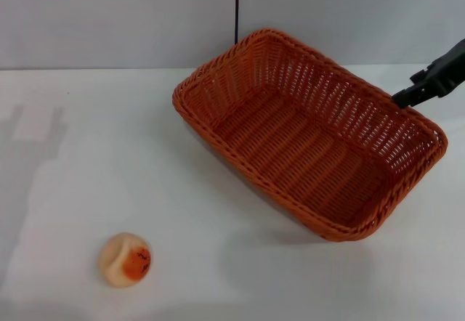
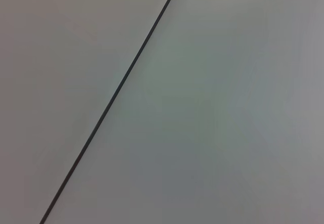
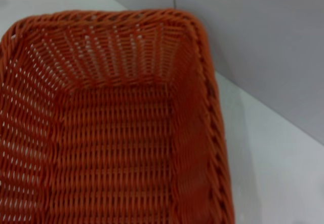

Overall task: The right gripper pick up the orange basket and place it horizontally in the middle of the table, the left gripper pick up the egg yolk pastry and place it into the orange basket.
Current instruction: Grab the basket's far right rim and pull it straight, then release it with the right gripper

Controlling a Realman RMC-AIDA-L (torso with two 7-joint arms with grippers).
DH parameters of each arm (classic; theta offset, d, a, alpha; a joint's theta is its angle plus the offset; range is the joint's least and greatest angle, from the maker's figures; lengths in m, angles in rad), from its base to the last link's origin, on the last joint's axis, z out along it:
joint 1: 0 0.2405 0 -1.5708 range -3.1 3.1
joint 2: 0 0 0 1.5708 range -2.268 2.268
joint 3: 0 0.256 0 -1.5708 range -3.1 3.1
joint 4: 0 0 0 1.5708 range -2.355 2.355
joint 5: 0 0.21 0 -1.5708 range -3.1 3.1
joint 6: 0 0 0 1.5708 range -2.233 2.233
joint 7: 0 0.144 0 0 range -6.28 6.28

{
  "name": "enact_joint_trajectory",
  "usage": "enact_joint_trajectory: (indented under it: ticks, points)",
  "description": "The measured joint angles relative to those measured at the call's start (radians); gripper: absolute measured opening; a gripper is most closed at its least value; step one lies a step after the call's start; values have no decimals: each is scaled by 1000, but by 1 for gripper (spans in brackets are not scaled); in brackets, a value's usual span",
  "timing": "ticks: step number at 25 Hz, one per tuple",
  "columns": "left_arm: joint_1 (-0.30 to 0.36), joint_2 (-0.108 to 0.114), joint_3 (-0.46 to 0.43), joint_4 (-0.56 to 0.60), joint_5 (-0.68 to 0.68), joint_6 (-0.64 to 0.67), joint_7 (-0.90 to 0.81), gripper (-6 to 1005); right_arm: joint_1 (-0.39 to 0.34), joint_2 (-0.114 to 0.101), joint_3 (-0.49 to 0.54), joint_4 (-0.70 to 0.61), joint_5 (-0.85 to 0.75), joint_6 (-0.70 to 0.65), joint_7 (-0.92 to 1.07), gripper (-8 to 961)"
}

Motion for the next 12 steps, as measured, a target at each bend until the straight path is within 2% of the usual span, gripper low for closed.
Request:
enact_joint_trajectory:
  ticks: [3, 12]
  points:
    - [-2, 1, 1, 1, 0, 1, 0, 799, -7, 15, -30, 15, -4, 32, 0, 515]
    - [-2, 1, 0, 2, 0, 4, -2, 799, 0, 17, -39, 122, -6, 133, -1, 507]
